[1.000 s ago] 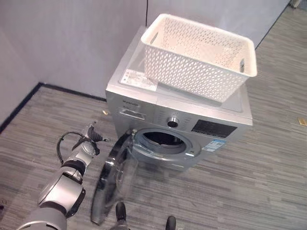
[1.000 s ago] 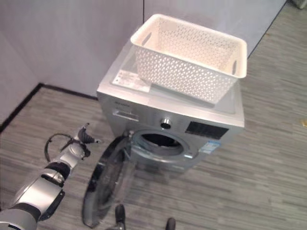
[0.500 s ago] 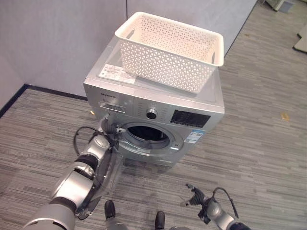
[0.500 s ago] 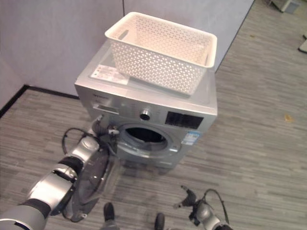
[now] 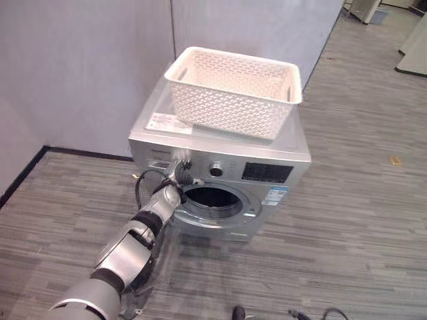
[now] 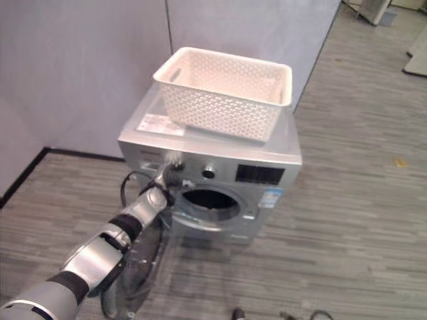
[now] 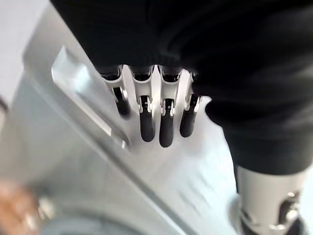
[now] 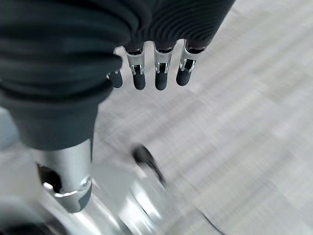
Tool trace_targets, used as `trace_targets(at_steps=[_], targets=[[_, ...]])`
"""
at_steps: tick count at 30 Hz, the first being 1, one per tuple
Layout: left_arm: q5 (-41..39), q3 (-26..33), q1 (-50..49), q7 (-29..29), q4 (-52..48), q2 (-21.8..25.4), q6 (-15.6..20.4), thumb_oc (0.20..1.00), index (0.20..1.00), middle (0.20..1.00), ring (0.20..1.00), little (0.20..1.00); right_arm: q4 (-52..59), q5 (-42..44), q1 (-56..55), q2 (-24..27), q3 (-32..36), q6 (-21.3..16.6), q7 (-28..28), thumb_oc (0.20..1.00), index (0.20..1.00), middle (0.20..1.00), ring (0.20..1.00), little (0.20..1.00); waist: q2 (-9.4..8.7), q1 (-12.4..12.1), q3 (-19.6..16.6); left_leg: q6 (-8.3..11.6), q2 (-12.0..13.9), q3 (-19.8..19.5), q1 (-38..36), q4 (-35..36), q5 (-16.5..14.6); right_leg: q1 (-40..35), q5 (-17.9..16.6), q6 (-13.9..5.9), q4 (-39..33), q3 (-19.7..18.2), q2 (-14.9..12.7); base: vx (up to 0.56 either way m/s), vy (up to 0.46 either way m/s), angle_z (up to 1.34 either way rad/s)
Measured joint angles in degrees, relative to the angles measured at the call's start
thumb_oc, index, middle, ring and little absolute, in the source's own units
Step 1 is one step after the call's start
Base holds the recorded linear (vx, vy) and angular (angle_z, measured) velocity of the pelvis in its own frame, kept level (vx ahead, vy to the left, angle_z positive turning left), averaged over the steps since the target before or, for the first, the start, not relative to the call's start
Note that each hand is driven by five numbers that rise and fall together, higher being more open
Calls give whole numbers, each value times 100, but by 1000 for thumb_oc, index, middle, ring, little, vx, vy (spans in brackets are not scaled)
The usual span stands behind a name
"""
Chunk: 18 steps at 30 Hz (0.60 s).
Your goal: Grab the laundry basket,head to the washer,open it,put in the laundry and shut it.
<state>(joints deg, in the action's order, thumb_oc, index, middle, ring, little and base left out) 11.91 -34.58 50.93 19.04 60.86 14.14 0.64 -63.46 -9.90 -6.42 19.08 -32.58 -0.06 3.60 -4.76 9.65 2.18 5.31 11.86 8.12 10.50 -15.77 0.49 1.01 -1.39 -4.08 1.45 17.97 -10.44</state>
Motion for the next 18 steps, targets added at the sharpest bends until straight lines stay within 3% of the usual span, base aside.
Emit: trace_targets(at_steps=[1,2,3,4,5,6,8,9,11,12,13,15,16,18], targets=[[47,24,42,106,-285,149,0,1000,1000,1000,1000,1000,-355,5,29,-226,147,-11,7,1000,1000,1000,1000,1000,26,6,5,-74,-149,-185,-310,754,-1,-35,54,-53,106,0,-45,-47,203,88],[45,107,80,168,-354,152,-3,1000,1000,1000,1000,1000,-507,8,84,-269,236,-17,8,1000,1000,1000,1000,1000,173,-17,83,-129,-105,-371,-490,1082,-38,75,272,-126,351,50,-57,-36,131,68],[40,190,81,245,-359,253,-15,1000,1000,1000,1000,1000,-566,9,218,-269,222,-14,14,1000,1000,1000,1000,1000,335,-94,106,-60,-34,-490,-635,1395,-31,120,477,-180,174,-65,116,-37,182,26],[29,242,79,257,-358,423,-74,1000,1000,1000,1000,1000,-644,7,358,-349,223,-12,14,1000,1000,1000,1000,1000,320,-161,97,-28,-46,-494,-644,1461,25,50,307,-165,-478,-176,277,-32,157,28],[-32,302,78,249,-360,574,-127,1000,1000,1000,1000,1000,-836,7,496,-431,260,-1,33,1000,1000,1000,1000,1000,277,-153,70,-23,-150,-563,-678,1556,67,-74,-181,-62,-709,-248,269,-34,154,45],[-70,374,57,260,-375,582,-158,1000,1000,1000,1000,1000,-999,11,549,-462,399,24,54,1000,1000,1000,1000,1000,340,-158,60,3,-180,-627,-809,1783,130,-146,-321,-202,-698,-159,213,-50,141,47],[-81,419,5,252,-437,536,-212,1000,1000,1000,1000,1000,-1171,11,545,-402,472,94,-19,1000,1000,1000,1000,1000,421,-302,31,-19,-141,-240,-1001,2021,107,-203,-376,-210,-706,48,51,-32,101,50],[-80,466,5,250,-440,525,-219,1000,1000,1000,1000,1000,-1148,13,471,-311,472,86,-55,1000,1000,1000,1000,1000,445,-302,13,40,-34,-136,-1035,1384,48,-310,-326,-248,-656,165,-69,-13,104,56],[-65,464,24,244,-367,468,-218,1000,1000,1000,1000,1000,-1087,17,443,-192,515,81,-138,1000,1000,1000,1000,1000,636,-252,-110,357,57,-134,-1154,1548,-192,-318,-402,-369,-653,245,-67,-24,120,35],[-53,462,22,230,-180,452,-213,1000,1000,1000,1000,1000,-1050,18,408,-232,644,91,-136,1000,1000,1000,1000,1000,570,-186,-145,418,-21,-107,-1270,1808,-99,-298,-469,-439,-654,208,-109,-34,104,2],[-24,462,36,171,369,479,-228,1000,1000,1000,1000,1000,-948,17,360,-291,680,113,-104,1000,1000,1000,1000,1000,455,-115,-203,355,-163,1,-1443,2133,51,-216,-492,-440,-656,98,-213,-9,72,-21],[-17,477,-12,53,920,614,-408,1000,1000,1000,1000,1000,-908,17,368,-343,686,121,-31,1000,1000,1000,1000,1000,372,-76,-232,317,-235,90,-1439,2134,30,-105,-472,-509,-658,-48,-290,16,27,-38],[71,528,-115,-205,1753,818,-577,1000,1000,1000,1000,1000,-808,15,361,-354,687,131,6,1000,1000,1000,1000,1000,322,63,-260,310,-231,180,-1459,2129,24,-58,-486,-537,-679,-89,-296,-2,-8,-32],[216,653,-372,-452,1961,898,-707,1000,1000,1000,1000,1000,-820,15,265,-319,685,185,-2,1000,1000,1000,1000,1000,355,29,-241,353,-116,208,-1434,2125,58,-31,-546,-531,-655,-140,-136,-40,-35,-19]])
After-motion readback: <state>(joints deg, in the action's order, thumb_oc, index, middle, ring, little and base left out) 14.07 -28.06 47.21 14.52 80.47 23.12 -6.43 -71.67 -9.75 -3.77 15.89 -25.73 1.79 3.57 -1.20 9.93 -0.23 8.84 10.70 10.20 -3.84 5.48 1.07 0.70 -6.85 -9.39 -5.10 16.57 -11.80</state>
